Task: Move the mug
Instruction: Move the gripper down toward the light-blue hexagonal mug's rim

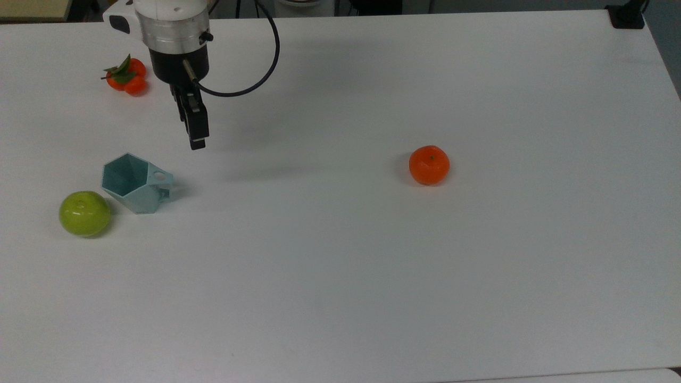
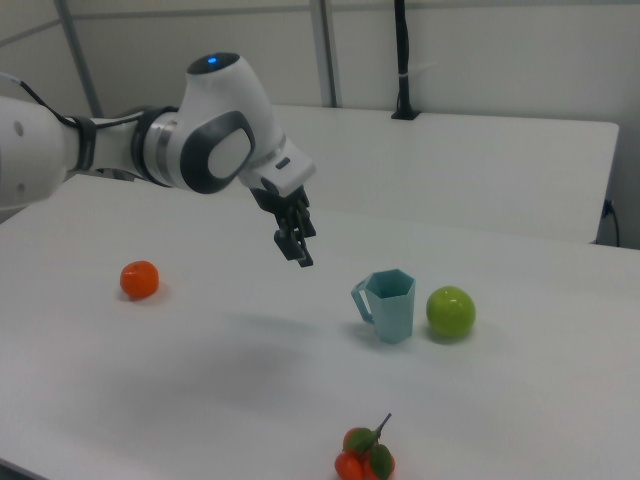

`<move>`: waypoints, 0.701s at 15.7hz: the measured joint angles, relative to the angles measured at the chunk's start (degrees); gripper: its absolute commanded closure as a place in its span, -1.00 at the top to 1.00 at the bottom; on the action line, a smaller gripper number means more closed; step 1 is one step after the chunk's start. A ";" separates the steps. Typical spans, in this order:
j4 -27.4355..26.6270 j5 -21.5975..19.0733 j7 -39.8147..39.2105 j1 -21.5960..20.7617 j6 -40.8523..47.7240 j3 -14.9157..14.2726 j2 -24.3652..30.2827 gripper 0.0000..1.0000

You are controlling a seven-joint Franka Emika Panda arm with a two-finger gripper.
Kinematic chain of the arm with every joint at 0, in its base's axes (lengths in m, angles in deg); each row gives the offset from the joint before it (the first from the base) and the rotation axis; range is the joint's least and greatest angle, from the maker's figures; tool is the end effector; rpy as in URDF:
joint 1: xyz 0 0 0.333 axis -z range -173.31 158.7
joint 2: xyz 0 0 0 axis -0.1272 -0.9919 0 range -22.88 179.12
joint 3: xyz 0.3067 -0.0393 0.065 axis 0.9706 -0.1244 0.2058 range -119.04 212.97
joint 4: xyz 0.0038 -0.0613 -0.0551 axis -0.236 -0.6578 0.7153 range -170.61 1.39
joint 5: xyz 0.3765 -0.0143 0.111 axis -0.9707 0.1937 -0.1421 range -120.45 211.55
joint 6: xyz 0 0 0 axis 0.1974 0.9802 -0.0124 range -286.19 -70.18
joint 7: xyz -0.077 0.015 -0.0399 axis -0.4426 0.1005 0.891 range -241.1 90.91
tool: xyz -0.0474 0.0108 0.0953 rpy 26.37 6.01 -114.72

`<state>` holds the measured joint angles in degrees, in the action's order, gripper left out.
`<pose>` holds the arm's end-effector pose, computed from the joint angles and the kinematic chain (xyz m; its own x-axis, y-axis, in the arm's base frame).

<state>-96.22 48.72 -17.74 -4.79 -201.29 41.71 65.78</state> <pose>0.6413 -0.0848 0.4658 0.4232 -0.8817 0.2085 -0.8652 -0.4616 -0.1958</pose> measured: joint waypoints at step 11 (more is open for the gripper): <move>-0.07 0.10 2.51 1.27 -8.21 -2.04 -6.92 0.40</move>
<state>-96.29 48.81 -15.23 -3.53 -209.50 39.68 58.86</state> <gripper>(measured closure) 0.300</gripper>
